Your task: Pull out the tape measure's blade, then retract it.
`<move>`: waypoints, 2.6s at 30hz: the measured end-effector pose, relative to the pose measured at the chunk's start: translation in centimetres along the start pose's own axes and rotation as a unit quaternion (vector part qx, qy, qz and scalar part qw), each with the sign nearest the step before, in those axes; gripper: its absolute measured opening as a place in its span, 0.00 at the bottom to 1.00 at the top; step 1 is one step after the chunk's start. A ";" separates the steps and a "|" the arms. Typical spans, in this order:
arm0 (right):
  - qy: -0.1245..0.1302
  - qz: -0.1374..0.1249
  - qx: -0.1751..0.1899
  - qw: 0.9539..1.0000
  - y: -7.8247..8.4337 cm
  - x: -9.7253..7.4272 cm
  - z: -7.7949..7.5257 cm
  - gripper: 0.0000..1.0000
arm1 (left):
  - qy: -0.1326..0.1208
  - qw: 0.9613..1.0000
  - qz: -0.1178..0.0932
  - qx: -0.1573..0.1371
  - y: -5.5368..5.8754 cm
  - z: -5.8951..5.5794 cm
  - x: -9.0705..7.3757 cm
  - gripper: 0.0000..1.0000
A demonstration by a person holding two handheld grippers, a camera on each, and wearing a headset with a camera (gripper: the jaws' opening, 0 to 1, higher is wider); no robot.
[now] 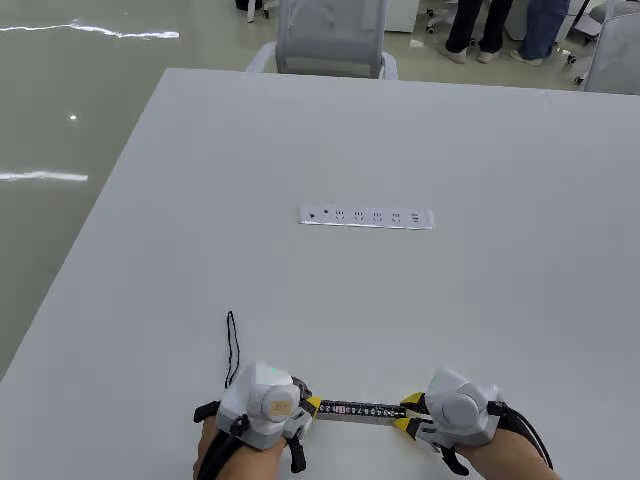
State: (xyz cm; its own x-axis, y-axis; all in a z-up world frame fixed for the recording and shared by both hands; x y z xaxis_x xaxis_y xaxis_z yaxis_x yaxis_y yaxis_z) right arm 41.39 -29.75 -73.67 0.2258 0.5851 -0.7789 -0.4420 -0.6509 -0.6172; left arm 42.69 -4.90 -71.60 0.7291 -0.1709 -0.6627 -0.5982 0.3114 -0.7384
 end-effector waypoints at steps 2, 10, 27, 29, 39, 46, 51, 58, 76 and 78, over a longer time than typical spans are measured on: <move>-0.001 0.000 -0.001 1.000 -0.1 0.0 0.0 0.14 | 0.000 1.000 -0.001 0.000 0.0 0.0 0.0 0.61; -0.005 0.000 -0.003 1.000 -0.5 0.2 0.2 0.14 | 0.001 1.000 -0.001 0.000 0.0 0.0 0.0 0.61; -0.018 0.001 -0.005 1.000 -1.2 0.8 0.5 0.14 | 0.002 1.000 -0.001 0.001 0.0 0.0 0.0 0.62; -0.018 0.001 -0.006 1.000 -1.2 1.0 0.5 0.14 | 0.003 1.000 -0.001 0.001 0.0 0.0 0.0 0.62; -0.020 0.003 -0.009 1.000 -1.8 1.4 0.7 0.14 | 0.003 1.000 -0.001 0.001 0.0 0.0 0.0 0.62; -0.021 0.004 -0.008 1.000 -1.9 1.5 0.7 0.14 | 0.002 1.000 -0.001 0.000 0.1 0.0 0.1 0.62; -0.021 0.004 -0.009 1.000 -2.0 1.7 0.7 0.14 | 0.001 1.000 0.000 0.000 0.0 0.0 0.1 0.62; -0.022 0.005 -0.010 1.000 -2.4 1.9 0.8 0.14 | 0.002 1.000 0.000 0.000 0.0 0.0 0.1 0.62; -0.027 0.005 -0.012 1.000 -3.1 2.5 1.0 0.14 | 0.002 1.000 -0.003 -0.001 0.0 0.0 0.0 0.62; -0.028 0.004 -0.012 1.000 -3.2 2.5 1.0 0.14 | 0.003 1.000 -0.002 -0.001 0.0 0.0 0.0 0.62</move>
State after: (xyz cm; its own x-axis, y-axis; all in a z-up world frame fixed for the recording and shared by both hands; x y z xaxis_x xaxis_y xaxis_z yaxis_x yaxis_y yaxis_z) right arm 42.45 -25.70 -73.57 0.1723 0.6053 -0.7771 -0.4222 -0.6674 -0.6134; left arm 42.72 -4.88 -71.56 0.7301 -0.1771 -0.6600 -0.5955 0.3087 -0.7416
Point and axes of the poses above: the centre of the closed fingertips' face, and the gripper's own axes: x roughly forward along the fingers, z roughly to its left, y roughly out of its underside, the point moved 10 cm from there along -x, roughly backward along the fingers, and after that the axes turned 9 degrees about -y, right-handed, at the moved point
